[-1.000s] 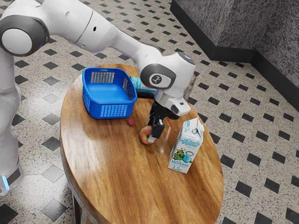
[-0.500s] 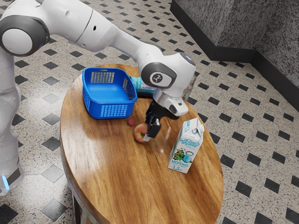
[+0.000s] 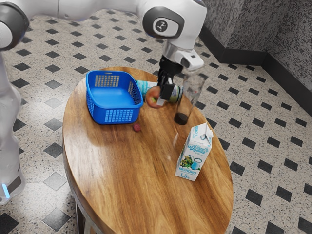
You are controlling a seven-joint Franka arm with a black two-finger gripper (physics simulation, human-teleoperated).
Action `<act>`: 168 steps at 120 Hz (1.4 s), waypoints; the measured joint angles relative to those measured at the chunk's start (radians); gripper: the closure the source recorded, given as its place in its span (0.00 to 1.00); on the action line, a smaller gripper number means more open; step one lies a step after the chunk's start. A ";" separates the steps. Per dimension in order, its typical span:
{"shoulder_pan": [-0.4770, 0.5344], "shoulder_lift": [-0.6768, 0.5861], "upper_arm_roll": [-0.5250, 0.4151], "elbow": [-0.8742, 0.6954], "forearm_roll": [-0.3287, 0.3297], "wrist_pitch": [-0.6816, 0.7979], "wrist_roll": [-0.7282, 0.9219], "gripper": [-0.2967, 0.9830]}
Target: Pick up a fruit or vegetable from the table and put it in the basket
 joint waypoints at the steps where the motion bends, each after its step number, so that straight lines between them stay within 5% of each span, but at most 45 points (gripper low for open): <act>1: 0.010 -0.006 0.000 0.000 0.002 -0.004 0.000 0.38; 18: 0.258 -0.081 -0.022 0.001 0.018 -0.079 -0.004 0.38; 68: 0.465 -0.105 -0.056 -0.033 0.026 -0.220 -0.008 0.38; 168: 0.491 -0.105 -0.006 -0.238 0.029 -0.181 -0.016 0.39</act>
